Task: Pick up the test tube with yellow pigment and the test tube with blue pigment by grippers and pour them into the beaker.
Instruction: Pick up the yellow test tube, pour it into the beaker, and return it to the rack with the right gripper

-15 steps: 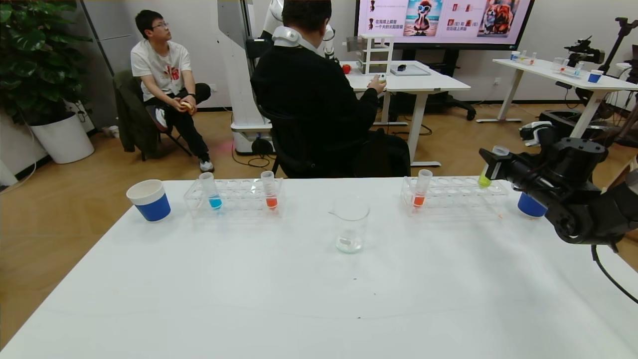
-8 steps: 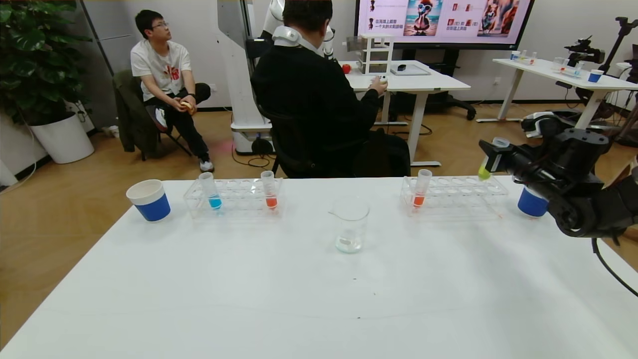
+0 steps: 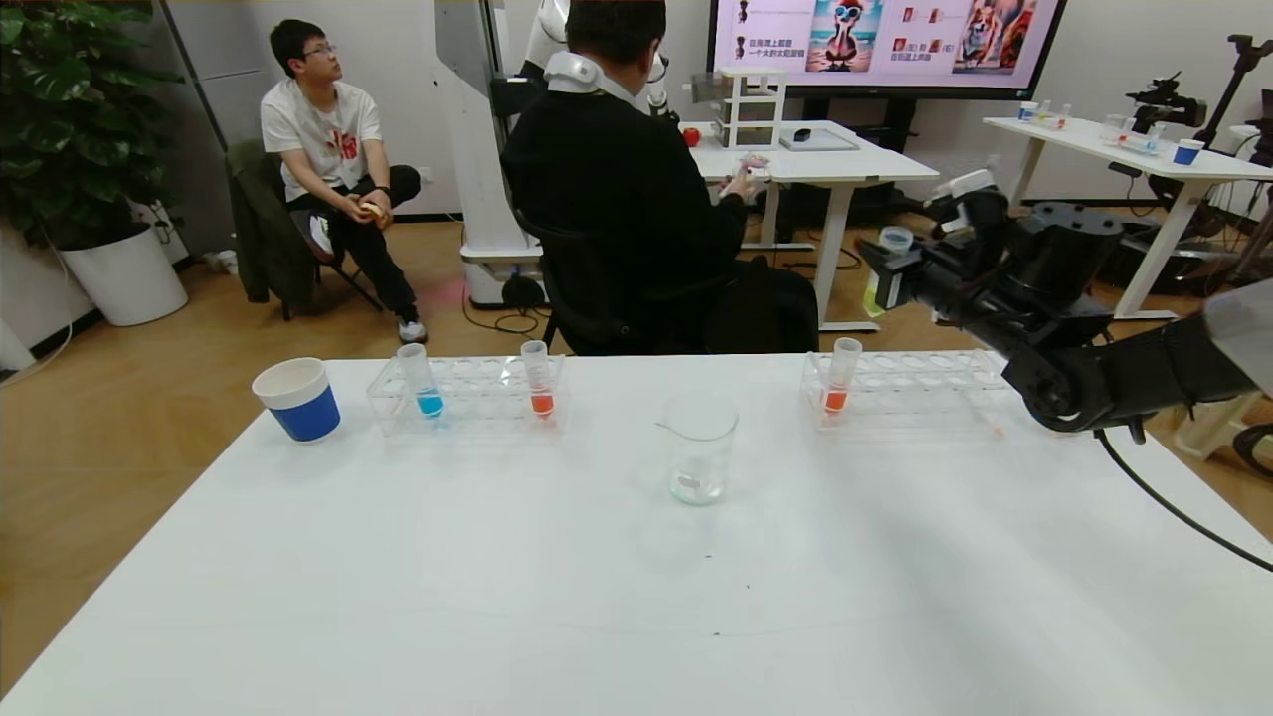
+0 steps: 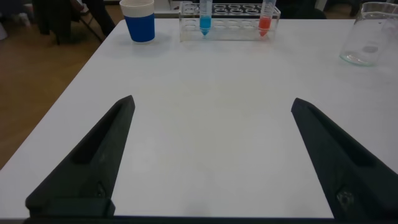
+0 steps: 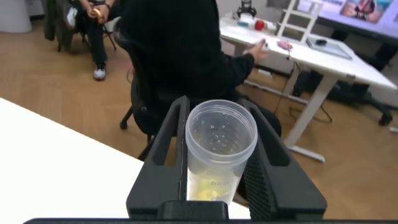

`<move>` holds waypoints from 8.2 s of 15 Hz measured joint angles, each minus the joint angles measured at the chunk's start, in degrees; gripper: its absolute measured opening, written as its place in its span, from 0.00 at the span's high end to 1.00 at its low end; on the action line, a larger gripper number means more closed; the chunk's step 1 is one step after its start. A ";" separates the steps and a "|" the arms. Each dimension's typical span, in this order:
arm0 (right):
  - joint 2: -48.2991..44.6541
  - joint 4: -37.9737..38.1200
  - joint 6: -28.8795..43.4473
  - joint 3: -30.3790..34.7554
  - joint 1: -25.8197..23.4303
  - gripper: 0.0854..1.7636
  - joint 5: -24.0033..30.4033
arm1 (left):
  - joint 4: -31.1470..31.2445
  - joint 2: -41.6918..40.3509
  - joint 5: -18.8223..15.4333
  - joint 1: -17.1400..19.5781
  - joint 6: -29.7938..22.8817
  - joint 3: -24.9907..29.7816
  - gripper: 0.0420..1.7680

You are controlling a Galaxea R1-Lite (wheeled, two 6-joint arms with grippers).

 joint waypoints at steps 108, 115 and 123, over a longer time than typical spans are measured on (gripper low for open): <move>4.18 8.11 6.23 -0.12 -25.05 0.74 -11.03 | 0.00 0.00 0.00 0.00 -0.02 0.00 0.01; 8.48 3.06 6.23 1.60 -25.08 0.74 -11.06 | 0.00 0.00 -0.02 0.00 0.00 0.00 0.01; 8.90 2.80 6.31 2.84 -25.02 0.43 -11.02 | 0.02 0.00 0.00 0.00 -0.02 0.00 0.01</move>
